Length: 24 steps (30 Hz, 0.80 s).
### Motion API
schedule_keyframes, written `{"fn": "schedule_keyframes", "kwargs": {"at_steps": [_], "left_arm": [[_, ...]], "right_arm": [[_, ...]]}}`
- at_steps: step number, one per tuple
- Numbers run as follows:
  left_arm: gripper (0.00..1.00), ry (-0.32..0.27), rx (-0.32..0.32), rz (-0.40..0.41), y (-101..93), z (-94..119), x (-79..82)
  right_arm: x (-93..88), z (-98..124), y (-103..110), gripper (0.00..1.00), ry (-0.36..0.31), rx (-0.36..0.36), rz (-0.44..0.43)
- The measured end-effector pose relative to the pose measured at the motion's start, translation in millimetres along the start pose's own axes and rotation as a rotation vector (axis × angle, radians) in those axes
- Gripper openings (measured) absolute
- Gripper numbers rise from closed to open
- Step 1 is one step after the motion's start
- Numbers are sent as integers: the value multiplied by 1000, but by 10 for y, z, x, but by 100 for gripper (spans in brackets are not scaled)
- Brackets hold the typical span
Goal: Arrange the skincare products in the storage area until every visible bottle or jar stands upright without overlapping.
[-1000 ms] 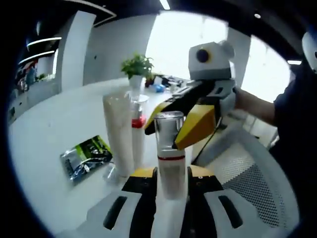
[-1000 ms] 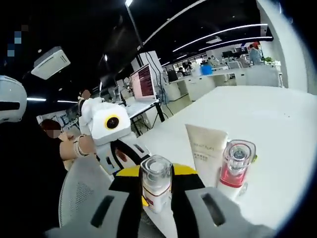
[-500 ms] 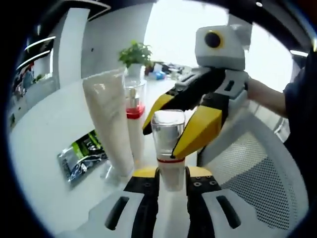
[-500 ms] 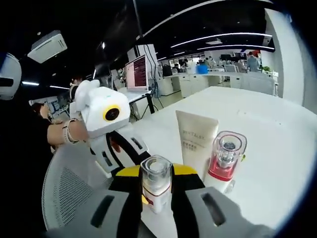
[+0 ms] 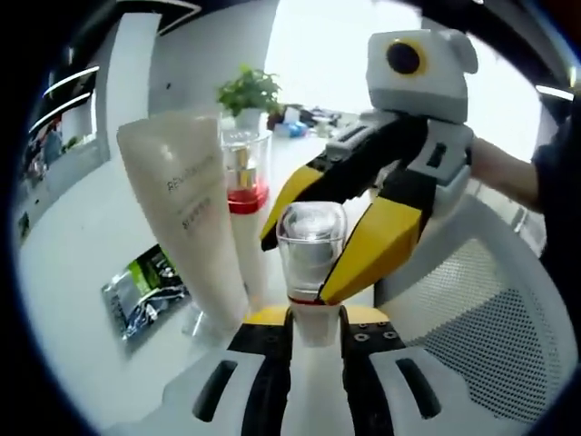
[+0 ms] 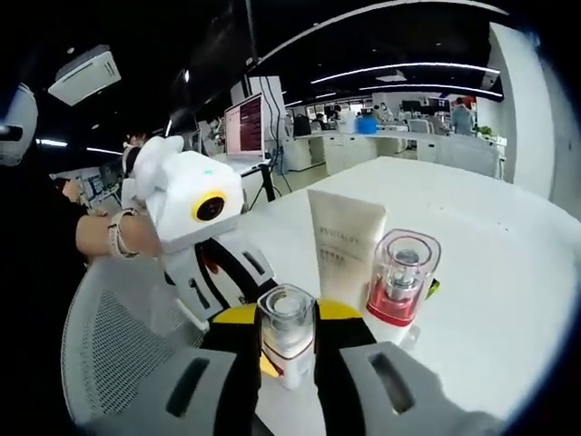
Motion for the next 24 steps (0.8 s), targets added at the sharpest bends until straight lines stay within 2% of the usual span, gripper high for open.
{"fn": "schedule_keyframes", "kwargs": {"at_steps": [9,14,24], "left_arm": [[16,30,31,-41,78,-81,-29],[16,47,43,-58,92,-121,-93],[16,57,45,-72,120,-144,-143]], "right_arm": [[-92,-17,-91,21,-12,-18,-10],[-154,-46,-61,21,9,-23,37],[-220,-65,-81,22,28,-27,23]]}}
Point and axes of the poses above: the point that each gripper's makers call its tool centre point, and the gripper's own axes: z roughly backward along the fingers, y roughly to its left, x roughly out of its top, the point moved 3 cm from there along z, roughly backward along the fingers, and after that the axes turned 7 degrees about -x, right-handed, at the moved point
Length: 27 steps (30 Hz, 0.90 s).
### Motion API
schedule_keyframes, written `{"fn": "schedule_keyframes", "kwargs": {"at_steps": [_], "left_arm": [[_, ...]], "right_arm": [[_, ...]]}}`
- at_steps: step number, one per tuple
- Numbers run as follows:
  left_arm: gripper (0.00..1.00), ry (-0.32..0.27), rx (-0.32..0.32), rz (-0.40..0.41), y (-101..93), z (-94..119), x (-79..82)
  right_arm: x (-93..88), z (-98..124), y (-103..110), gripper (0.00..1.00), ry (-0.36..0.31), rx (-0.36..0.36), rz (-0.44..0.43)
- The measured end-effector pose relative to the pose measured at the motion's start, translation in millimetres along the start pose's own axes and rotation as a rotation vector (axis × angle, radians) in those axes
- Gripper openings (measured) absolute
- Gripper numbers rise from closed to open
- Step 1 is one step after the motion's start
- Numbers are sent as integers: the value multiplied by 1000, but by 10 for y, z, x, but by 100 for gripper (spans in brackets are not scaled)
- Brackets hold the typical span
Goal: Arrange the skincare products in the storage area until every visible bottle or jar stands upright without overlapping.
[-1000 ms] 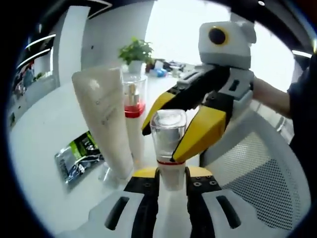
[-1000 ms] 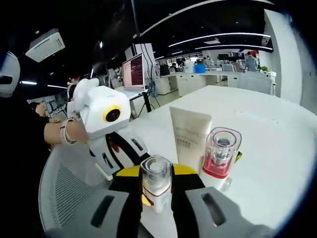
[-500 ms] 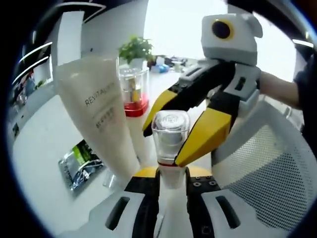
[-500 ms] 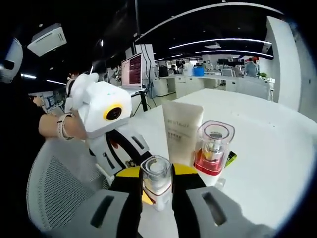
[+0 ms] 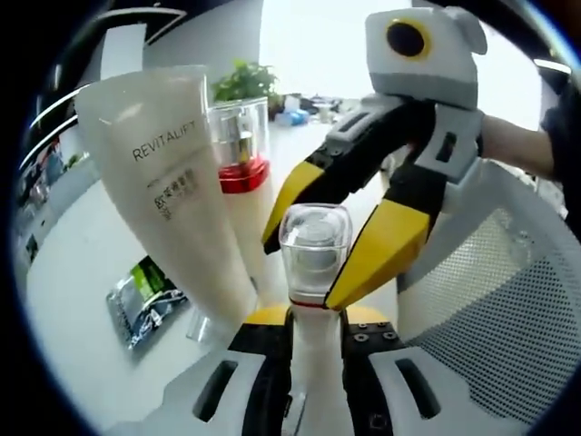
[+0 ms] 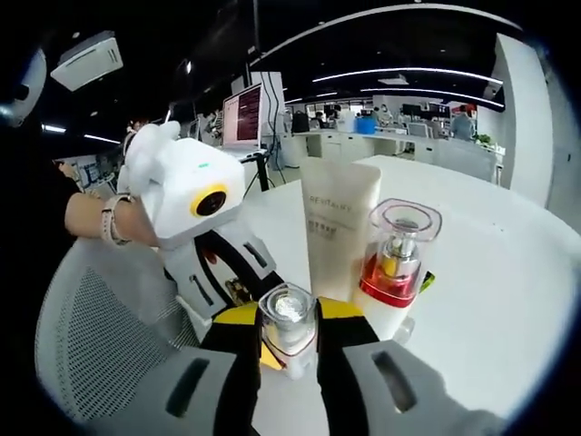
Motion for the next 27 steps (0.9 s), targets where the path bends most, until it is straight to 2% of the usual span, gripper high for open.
{"fn": "schedule_keyframes", "kwargs": {"at_steps": [5,9,14,18,27], "left_arm": [[16,-8,-4,0,6,-2,5],[16,-12,-2,3,24,1,0],[17,-24,-13,26,29,4,3],[17,-19,-24,17,3,-10,1],[20,3,-6,1,27,-5,-25]], "right_arm": [[-1,17,-9,23,12,8,-20],[-25,42,-53,29,25,-1,-37],[-25,125,-77,29,6,0,-80],[-83,167,-59,26,33,13,-81],[-296,153,2,26,105,43,-85]]}}
Point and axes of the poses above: the point that each gripper's makers call its tool centre point, and the gripper's own axes: z roughly backward along the fingers, y roughly to its left, x roughly out of its top, the point moved 3 cm from there along z, roughly backward along the fingers, and after that the axes turned 7 degrees about -x, right-handed, at the moved point
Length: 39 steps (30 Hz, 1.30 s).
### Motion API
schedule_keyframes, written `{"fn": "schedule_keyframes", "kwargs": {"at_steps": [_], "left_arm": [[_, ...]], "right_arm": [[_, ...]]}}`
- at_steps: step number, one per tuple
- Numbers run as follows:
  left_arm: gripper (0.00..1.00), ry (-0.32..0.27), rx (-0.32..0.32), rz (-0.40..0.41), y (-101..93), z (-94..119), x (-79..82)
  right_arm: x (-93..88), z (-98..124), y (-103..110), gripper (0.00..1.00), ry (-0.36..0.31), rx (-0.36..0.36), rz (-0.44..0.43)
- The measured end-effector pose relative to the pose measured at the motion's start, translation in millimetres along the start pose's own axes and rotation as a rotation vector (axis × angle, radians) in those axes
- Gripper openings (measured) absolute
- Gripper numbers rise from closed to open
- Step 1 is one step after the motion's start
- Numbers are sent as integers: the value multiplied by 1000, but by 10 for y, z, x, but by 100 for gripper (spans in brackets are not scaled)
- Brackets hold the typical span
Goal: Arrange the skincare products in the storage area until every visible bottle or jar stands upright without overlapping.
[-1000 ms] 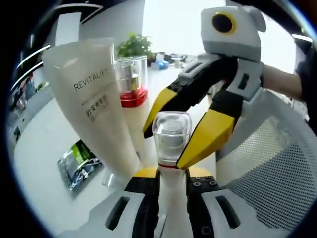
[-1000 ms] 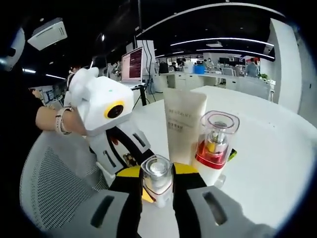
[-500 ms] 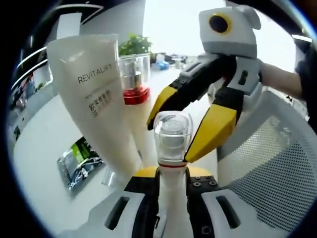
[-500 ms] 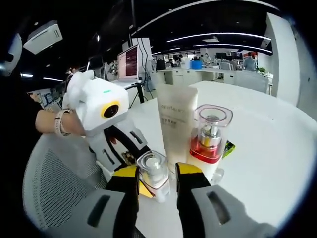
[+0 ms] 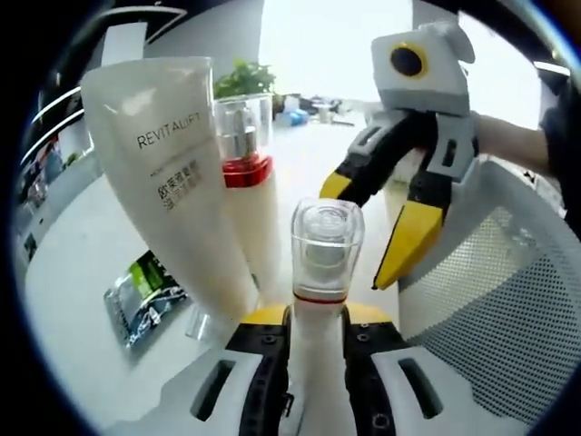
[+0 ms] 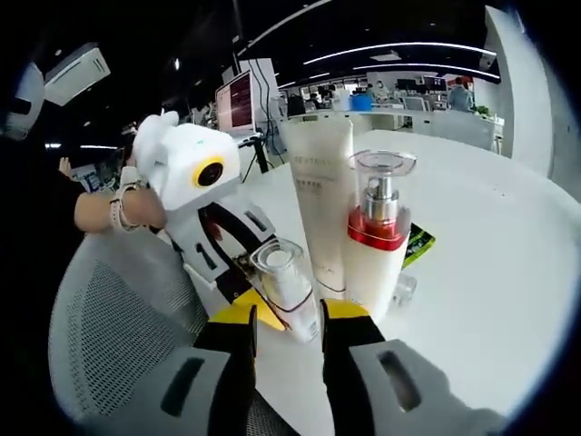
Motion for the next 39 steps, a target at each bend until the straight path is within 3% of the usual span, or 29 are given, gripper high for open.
{"fn": "schedule_keyframes", "kwargs": {"at_steps": [7,9,13,19,23,39], "left_arm": [[23,34,4,29,-11,39,-75],[22,72,28,-1,-3,86,-123],[23,72,52,29,-12,166,-108],[17,84,26,33,-95,194,-87],[14,97,-7,47,-156,134,-103],[11,85,-16,73,-90,11,-23]], "right_arm": [[-85,-52,-16,24,42,-2,13],[-146,-73,-39,23,86,-16,54],[-183,-133,-14,21,98,-4,51],[-246,-183,-63,19,132,-18,60],[-234,-187,-62,16,125,-10,42],[-251,-181,-188,12,138,-25,24]]}}
Point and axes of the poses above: the point that each gripper's makers call its tool centre point, and the gripper's own axes: z roughly backward along the fingers, y roughly to its left, x roughly out of its top, the point moved 3 cm from there along z, roughly backward along the fingers, and after that the axes turned 7 degrees about -x, right-handed, at the moved point
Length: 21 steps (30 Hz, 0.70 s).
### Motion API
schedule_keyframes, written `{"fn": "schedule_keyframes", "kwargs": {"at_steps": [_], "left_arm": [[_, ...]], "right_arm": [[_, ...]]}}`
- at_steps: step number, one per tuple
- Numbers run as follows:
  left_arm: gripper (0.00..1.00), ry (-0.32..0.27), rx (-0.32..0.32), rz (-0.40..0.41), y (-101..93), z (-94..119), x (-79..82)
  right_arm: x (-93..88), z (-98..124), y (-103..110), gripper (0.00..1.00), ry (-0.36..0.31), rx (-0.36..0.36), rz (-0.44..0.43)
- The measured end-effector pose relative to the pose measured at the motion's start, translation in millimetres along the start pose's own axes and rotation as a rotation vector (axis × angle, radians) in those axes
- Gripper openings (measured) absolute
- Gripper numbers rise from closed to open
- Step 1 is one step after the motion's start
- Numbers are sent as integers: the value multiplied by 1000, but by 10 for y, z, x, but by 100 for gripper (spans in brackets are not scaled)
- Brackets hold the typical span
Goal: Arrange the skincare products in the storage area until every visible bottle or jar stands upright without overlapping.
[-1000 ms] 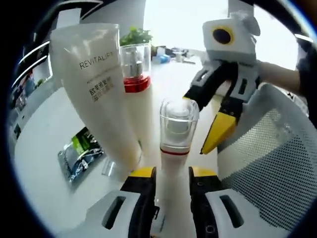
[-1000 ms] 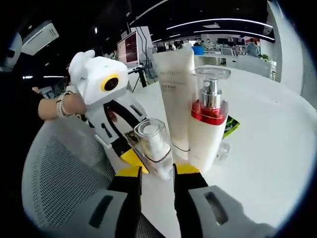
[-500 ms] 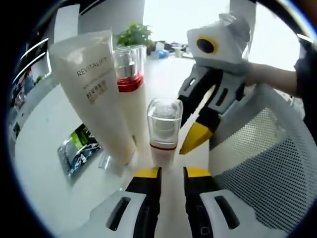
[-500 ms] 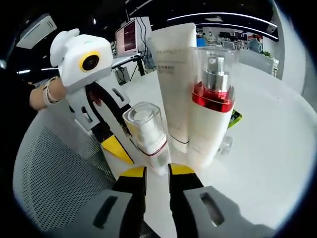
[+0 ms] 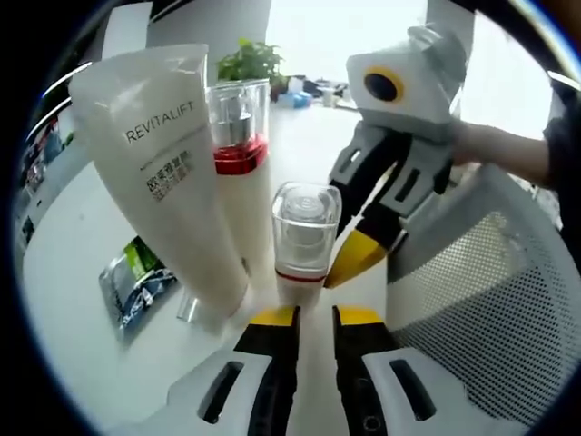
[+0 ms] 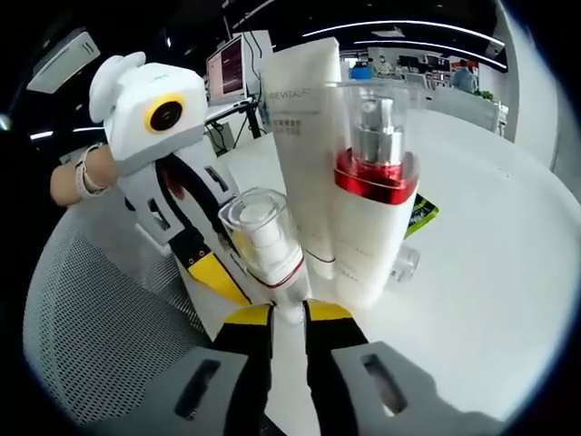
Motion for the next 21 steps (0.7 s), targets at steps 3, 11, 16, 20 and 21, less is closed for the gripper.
{"fn": "schedule_keyframes", "kwargs": {"at_steps": [3,11,16,20,21], "left_arm": [[10,0,3,2,22,-27,15],[10,-4,1,13,50,-82,59],[10,-4,2,18,59,-110,68],[10,-4,9,35,85,-129,61],[10,-4,10,34,88,-130,63]], "right_arm": [[-4,5,-22,12,1,-5,-4],[-33,-2,-107,12,10,-22,-20],[-45,-15,-142,12,15,-30,-35],[-54,-31,-153,12,17,-35,-48],[-53,-31,-157,12,16,-37,-48]]}}
Point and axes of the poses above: the point that each gripper's makers call its tool centre point, and the gripper's own axes: z roughly backward along the fingers, y roughly to its left, x roughly out of its top, the point moved 3 cm from there along z, roughly backward along the fingers, and after that the axes turned 7 degrees about -x, right-handed, at the moved point
